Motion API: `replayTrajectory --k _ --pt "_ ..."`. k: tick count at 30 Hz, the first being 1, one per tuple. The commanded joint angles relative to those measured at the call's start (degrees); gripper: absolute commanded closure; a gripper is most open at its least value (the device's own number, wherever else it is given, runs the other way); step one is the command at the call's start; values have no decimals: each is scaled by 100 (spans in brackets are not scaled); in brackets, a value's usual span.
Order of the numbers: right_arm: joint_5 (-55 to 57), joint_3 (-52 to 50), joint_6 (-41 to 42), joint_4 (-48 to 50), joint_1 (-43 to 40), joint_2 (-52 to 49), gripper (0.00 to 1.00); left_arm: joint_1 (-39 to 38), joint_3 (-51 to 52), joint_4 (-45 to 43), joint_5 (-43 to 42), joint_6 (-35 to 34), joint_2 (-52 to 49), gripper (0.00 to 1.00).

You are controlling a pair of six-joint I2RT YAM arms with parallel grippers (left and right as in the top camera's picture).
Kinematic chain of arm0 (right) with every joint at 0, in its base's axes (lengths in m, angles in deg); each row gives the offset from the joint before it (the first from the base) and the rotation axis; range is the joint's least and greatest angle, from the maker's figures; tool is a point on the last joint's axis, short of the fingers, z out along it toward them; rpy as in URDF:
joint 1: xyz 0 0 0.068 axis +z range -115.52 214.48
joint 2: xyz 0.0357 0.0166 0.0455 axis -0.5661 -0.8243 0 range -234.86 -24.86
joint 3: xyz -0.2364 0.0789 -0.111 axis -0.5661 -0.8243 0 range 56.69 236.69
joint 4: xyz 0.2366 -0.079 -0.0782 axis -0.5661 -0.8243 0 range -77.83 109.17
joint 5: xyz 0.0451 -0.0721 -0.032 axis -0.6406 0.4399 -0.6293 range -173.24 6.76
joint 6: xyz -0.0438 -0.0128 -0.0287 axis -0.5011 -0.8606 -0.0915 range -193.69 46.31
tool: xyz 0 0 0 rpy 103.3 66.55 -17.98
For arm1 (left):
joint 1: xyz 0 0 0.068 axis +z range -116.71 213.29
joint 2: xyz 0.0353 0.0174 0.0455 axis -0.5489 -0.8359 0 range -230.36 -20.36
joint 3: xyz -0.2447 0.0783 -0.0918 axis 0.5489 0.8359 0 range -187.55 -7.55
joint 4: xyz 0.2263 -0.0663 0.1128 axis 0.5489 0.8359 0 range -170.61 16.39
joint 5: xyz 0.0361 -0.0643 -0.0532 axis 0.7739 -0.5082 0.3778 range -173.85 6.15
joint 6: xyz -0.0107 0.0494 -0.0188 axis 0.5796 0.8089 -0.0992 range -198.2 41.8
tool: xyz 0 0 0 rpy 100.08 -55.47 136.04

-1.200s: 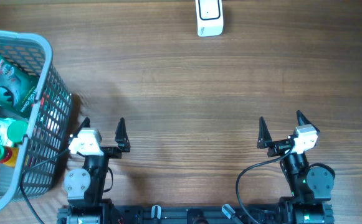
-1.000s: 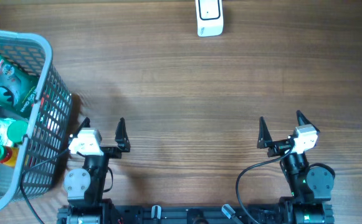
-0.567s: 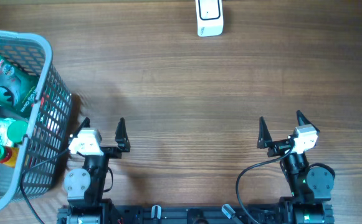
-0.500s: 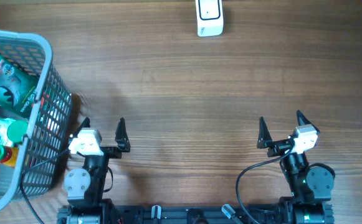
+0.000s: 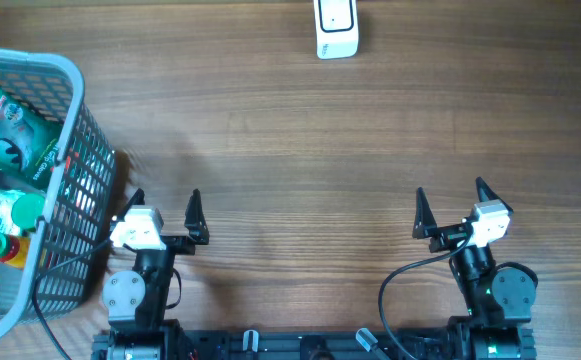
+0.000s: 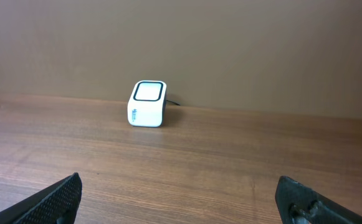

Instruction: Scan the item barcode

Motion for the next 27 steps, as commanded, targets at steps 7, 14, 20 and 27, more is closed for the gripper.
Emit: replayTrajectory --k 7,14,20,27 --pt "103 -4 -70 17 33 -28 0 42 66 -33 74 111 31 0" --pt "103 -4 -70 20 33 -28 0 42 66 -24 140 114 31 0" --pt "103 -4 -70 20 33 -28 0 42 66 -55 -162 107 31 0" --pt "103 -4 -72 20 33 -28 0 42 -157 -680 -1657 109 31 0"
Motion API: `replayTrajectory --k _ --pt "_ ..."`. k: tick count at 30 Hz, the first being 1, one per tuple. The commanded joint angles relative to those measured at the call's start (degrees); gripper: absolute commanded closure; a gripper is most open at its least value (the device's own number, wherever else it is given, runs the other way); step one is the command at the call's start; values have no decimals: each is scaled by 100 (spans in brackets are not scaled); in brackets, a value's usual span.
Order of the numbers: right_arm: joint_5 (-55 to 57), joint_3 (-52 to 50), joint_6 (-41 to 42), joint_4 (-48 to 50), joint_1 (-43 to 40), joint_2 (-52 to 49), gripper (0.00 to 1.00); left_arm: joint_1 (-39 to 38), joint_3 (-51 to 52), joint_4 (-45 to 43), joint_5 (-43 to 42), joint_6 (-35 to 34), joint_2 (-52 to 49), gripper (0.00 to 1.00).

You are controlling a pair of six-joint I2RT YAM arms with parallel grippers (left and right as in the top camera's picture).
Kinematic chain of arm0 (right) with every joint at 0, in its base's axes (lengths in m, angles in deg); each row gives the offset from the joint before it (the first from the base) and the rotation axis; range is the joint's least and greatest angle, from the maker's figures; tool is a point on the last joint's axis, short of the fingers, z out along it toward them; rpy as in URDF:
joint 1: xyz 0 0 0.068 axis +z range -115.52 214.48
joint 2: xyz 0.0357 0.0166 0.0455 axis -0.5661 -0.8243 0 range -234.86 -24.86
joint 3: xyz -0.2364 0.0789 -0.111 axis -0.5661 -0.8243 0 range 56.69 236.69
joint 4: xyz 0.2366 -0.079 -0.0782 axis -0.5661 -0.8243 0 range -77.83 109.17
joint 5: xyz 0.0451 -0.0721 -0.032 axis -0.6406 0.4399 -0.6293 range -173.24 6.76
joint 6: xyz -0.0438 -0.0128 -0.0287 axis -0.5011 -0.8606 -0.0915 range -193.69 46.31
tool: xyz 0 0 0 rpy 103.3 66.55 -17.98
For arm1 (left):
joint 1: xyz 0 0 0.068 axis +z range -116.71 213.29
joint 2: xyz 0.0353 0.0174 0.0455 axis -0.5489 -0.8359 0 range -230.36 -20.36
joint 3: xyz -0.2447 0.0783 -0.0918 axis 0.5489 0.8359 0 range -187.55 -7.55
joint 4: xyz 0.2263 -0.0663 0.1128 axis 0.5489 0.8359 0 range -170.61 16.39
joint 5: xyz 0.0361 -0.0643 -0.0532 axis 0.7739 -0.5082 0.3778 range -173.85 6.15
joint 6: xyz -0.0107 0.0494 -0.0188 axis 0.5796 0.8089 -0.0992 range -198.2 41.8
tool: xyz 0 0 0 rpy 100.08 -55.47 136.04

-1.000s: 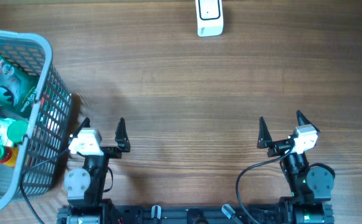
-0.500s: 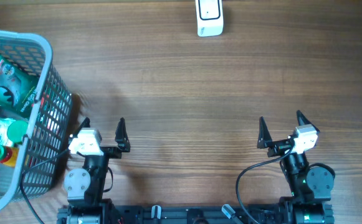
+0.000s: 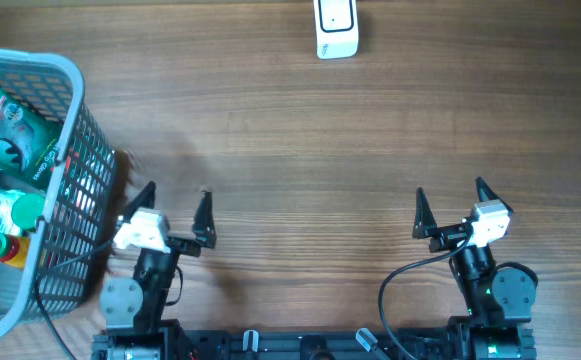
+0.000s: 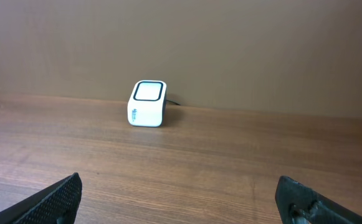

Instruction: Scan the item barcode

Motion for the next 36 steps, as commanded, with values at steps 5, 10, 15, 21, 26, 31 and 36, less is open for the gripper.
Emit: replayTrajectory --k 5,10,15,21,26,31,36 --pt "103 -4 -72 20 33 -24 0 42 -1115 164 -732 116 -264 0" --pt "103 -4 -70 17 33 -24 0 42 -2868 1169 -396 133 -1565 0" --pt "103 -4 -70 20 33 -24 0 42 -5058 2964 70 584 -3296 0" --pt "103 -4 -70 20 33 -24 0 42 -7471 5390 1141 577 -5007 0" --pt "103 -4 -70 20 33 -24 0 42 -7584 5812 487 560 -5449 0" --pt "103 -4 -70 17 33 -24 0 85 -7694 5379 835 -11 -5700 0" --pt "103 -4 -70 20 33 -24 0 769 -8754 6015 2245 -1246 -6363 0"
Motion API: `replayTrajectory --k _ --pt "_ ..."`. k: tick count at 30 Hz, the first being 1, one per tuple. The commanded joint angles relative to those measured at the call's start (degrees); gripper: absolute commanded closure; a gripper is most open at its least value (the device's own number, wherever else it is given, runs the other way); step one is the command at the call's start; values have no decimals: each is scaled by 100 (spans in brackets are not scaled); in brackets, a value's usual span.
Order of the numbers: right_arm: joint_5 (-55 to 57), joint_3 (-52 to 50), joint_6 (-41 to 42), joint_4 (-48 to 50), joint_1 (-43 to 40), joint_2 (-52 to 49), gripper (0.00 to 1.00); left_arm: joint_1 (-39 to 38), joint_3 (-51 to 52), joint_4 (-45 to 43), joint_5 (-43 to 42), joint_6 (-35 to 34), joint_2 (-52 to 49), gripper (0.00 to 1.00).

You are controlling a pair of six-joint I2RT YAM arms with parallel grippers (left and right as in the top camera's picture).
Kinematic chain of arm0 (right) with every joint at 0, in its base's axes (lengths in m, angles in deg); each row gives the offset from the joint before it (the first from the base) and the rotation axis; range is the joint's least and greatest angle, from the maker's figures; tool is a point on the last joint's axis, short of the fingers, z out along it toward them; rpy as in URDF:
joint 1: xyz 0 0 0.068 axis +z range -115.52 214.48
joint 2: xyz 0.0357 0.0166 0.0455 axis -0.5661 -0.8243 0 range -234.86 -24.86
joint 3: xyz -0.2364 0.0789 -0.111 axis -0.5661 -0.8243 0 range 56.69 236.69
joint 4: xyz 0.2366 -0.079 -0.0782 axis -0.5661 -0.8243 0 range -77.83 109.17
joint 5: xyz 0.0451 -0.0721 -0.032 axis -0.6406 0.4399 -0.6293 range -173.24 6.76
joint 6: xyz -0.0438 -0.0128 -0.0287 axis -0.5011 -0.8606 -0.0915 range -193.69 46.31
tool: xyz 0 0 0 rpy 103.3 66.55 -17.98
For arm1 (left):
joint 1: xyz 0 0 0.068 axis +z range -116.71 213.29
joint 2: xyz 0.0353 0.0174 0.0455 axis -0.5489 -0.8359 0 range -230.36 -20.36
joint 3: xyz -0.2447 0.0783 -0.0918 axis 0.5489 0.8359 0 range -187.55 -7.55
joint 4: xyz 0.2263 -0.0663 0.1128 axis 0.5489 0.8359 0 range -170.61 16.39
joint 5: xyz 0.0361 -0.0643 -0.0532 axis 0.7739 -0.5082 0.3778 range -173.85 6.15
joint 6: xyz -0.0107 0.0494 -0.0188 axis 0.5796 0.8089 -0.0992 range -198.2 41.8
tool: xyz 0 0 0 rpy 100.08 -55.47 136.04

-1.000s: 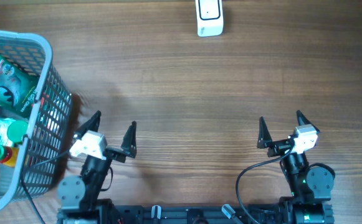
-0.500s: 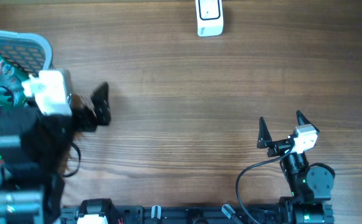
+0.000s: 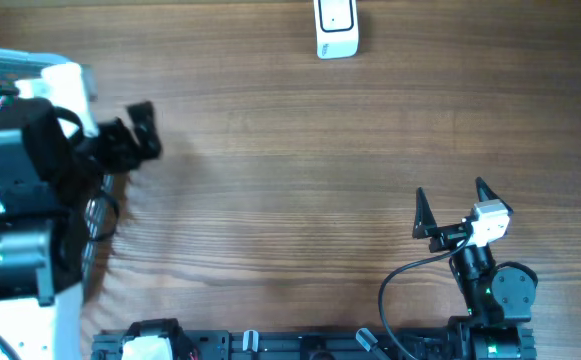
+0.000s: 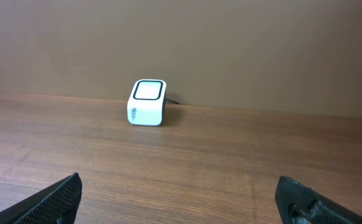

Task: Scan the item barcode
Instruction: 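Reach the left gripper into the basket and grasp the sriracha bottle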

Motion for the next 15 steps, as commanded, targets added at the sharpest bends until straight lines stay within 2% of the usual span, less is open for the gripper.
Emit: replayTrajectory --k 1,4,9,12,15 --pt "101 -4 -72 20 33 -2 0 719 -1040 501 1043 -1141 -590 0" --pt "101 -4 -68 20 33 -2 0 1729 -1655 1038 1082 -2046 -1104 0" --pt "101 -4 -70 20 33 -2 0 3178 -1657 1904 1165 -3488 -1510 0" --pt "101 -4 -70 20 33 -2 0 3875 -1657 2404 1161 -4024 -1790 0" --pt "101 -4 -72 20 33 -2 0 4454 -1556 2647 1132 -4133 -2085 0"
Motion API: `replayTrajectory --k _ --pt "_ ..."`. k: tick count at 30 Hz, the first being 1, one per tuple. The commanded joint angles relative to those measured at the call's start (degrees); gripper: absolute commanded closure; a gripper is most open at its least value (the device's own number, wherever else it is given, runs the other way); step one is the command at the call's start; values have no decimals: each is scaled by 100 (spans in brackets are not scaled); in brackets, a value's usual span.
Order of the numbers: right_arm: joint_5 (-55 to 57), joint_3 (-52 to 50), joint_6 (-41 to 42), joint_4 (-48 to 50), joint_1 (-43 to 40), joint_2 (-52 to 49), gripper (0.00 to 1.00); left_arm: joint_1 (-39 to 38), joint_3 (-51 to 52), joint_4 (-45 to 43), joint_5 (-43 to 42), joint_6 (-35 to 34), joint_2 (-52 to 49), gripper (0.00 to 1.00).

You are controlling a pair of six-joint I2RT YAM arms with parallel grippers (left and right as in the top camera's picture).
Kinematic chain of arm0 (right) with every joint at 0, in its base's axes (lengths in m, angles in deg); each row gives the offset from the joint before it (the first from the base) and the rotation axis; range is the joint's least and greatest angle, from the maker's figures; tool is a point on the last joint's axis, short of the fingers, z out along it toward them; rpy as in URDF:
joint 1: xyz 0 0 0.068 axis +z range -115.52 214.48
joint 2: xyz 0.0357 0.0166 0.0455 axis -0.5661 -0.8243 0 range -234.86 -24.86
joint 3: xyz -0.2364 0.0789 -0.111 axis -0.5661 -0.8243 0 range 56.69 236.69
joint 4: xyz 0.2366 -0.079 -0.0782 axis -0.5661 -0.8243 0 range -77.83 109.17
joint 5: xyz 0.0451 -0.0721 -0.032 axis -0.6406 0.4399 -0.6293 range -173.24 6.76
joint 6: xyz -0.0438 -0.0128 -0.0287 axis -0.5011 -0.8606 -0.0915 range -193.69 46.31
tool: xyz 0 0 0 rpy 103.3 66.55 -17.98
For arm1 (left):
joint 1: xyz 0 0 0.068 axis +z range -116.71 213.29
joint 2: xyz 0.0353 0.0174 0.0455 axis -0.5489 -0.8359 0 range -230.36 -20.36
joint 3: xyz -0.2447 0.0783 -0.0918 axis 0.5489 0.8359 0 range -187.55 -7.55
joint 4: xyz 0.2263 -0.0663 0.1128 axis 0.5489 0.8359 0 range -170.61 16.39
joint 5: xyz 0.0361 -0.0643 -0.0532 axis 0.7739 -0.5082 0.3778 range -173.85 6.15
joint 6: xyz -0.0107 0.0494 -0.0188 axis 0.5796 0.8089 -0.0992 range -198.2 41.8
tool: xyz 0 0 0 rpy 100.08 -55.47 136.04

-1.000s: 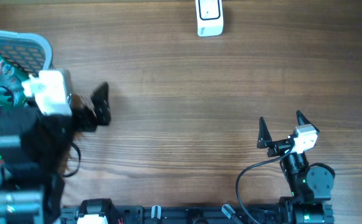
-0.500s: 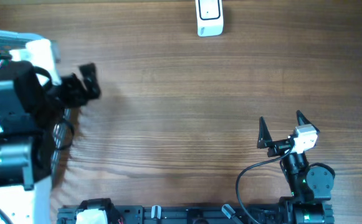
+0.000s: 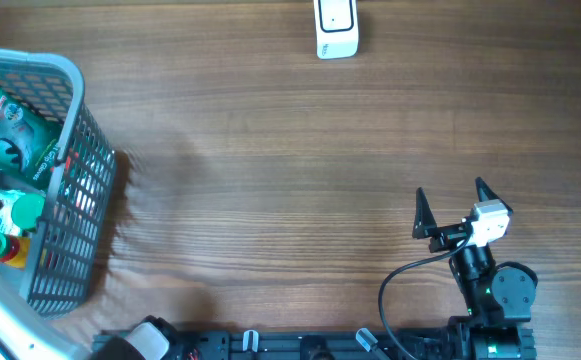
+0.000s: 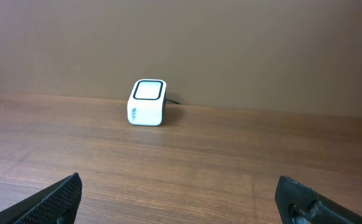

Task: Scan the item barcode
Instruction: 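Reach the left gripper into the basket and grasp the sriracha bottle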

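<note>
The white scanner [image 3: 336, 28] stands at the table's far edge, its window up; in the right wrist view the scanner [image 4: 147, 103] sits ahead against the wall. A grey mesh basket [image 3: 73, 80] at the left holds a green packet [image 3: 5, 125], a green-capped bottle [image 3: 12, 212] and a red-and-yellow item [image 3: 8, 252]. My right gripper [image 3: 453, 208] rests open near the front edge, nothing between its fingers [image 4: 179, 188]. Of my left arm only a white link shows at the bottom-left corner, with a dark part at the frame's edge over the basket; its fingers are hidden.
Bare wooden table [image 3: 290, 180] stretches between the basket and the scanner. A black cable [image 3: 400, 285] loops by the right arm's base. A brown wall stands just behind the scanner.
My left arm was raised large over the basket's near corner; now it sits further left, almost wholly out of the overhead view. The right arm, scanner and basket have not moved.
Both grippers rested open near the front edge. The left gripper then turned slightly toward the basket, later stood raised over the basket, and now is nearly out of frame at its left side. The right gripper stayed open and still.
</note>
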Motion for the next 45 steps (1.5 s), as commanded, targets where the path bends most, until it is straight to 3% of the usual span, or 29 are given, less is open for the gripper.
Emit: replayTrajectory --k 1,22,24,25,28,32,40,45 --pt "101 -4 -68 20 33 2 0 599 87 164 15 -584 -306 0" --pt "101 -4 -70 20 33 2 0 872 2190 -1182 20 -691 -1320 2" --pt "101 -4 -68 20 33 2 0 872 2339 -1290 46 -688 -1320 13" --pt "101 -4 -68 17 33 2 0 872 2345 -1287 85 -686 -1320 27" --pt "101 -4 -66 17 33 2 0 872 2334 -1292 81 -686 -1300 51" --pt "101 -4 -68 17 33 2 0 872 2138 -1263 76 -595 -1292 69" --pt "101 -4 -68 20 33 2 1 872 1091 -907 -557 -382 -1001 73" --pt "101 -4 -70 20 33 2 0 872 247 -863 -1851 -385 -509 73"
